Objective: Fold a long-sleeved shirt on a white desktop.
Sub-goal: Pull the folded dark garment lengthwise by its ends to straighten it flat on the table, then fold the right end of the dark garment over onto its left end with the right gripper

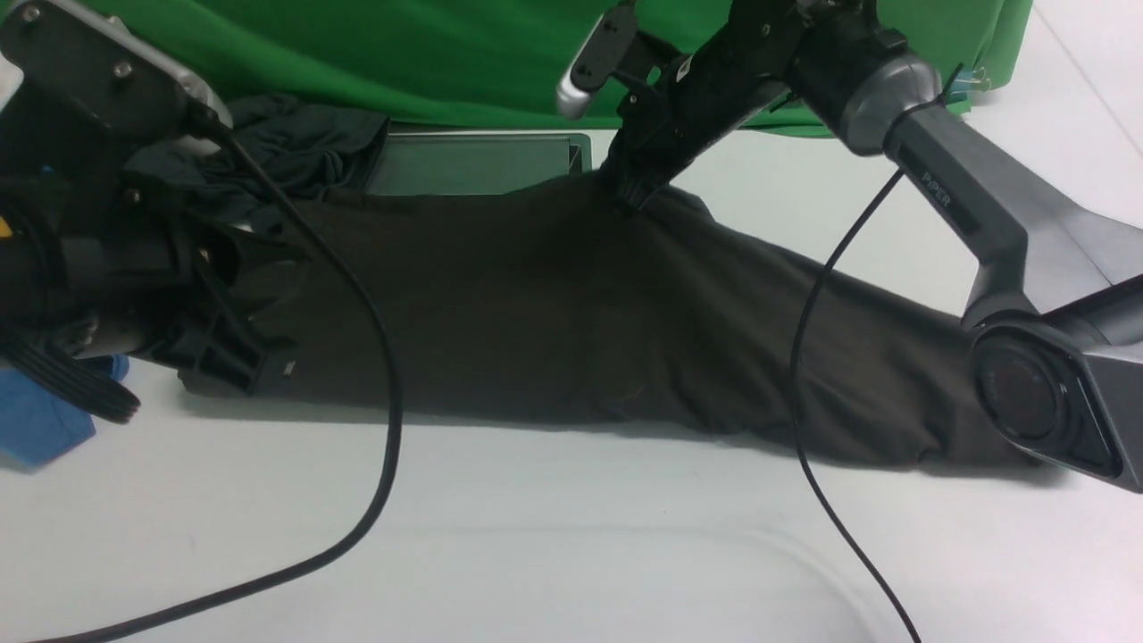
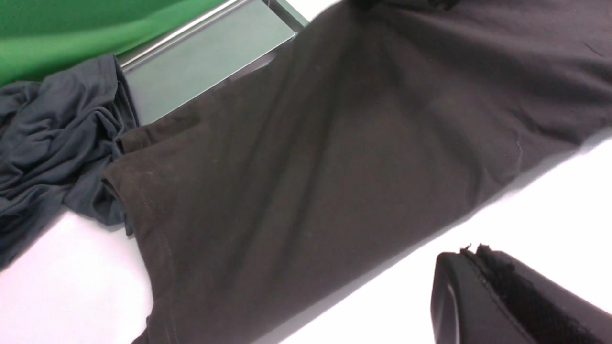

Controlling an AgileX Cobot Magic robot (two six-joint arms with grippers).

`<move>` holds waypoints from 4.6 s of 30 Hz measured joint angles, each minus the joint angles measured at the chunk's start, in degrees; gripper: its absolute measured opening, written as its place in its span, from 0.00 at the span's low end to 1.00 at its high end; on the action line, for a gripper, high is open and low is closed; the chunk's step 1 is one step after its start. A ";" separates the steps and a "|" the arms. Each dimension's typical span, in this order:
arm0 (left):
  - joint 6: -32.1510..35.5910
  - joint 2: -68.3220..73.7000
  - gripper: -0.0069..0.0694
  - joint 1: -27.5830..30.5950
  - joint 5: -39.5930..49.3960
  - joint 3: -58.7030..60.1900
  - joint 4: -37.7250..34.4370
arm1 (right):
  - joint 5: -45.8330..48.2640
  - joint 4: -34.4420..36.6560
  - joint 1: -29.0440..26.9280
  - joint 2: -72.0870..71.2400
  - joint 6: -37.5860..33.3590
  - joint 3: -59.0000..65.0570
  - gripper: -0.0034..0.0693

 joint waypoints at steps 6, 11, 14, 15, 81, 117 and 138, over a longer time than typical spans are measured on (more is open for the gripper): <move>0.00 0.00 0.11 0.00 0.00 0.06 0.00 | -2.49 -2.33 -1.09 0.68 2.28 0.06 0.15; 0.00 0.00 0.11 0.00 0.59 0.06 0.41 | -3.10 -5.86 -2.62 1.83 7.18 0.06 0.57; -0.26 0.05 0.11 0.00 2.02 0.06 2.08 | -1.37 -8.07 -3.42 1.76 11.47 -0.01 0.82; -0.95 0.05 0.11 0.00 2.46 0.06 3.36 | 0.78 -9.40 -3.56 1.36 13.16 -0.04 0.87; -5.70 0.57 0.11 0.00 5.08 0.11 3.58 | -11.88 -17.97 -30.59 -47.45 45.31 80.12 0.14; -4.81 0.14 0.11 0.00 6.08 0.11 1.04 | -2.61 14.59 2.61 -33.04 44.74 32.91 0.15; -4.81 0.14 0.11 0.00 6.21 0.11 1.06 | 0.21 16.80 6.45 -23.98 47.86 25.15 0.79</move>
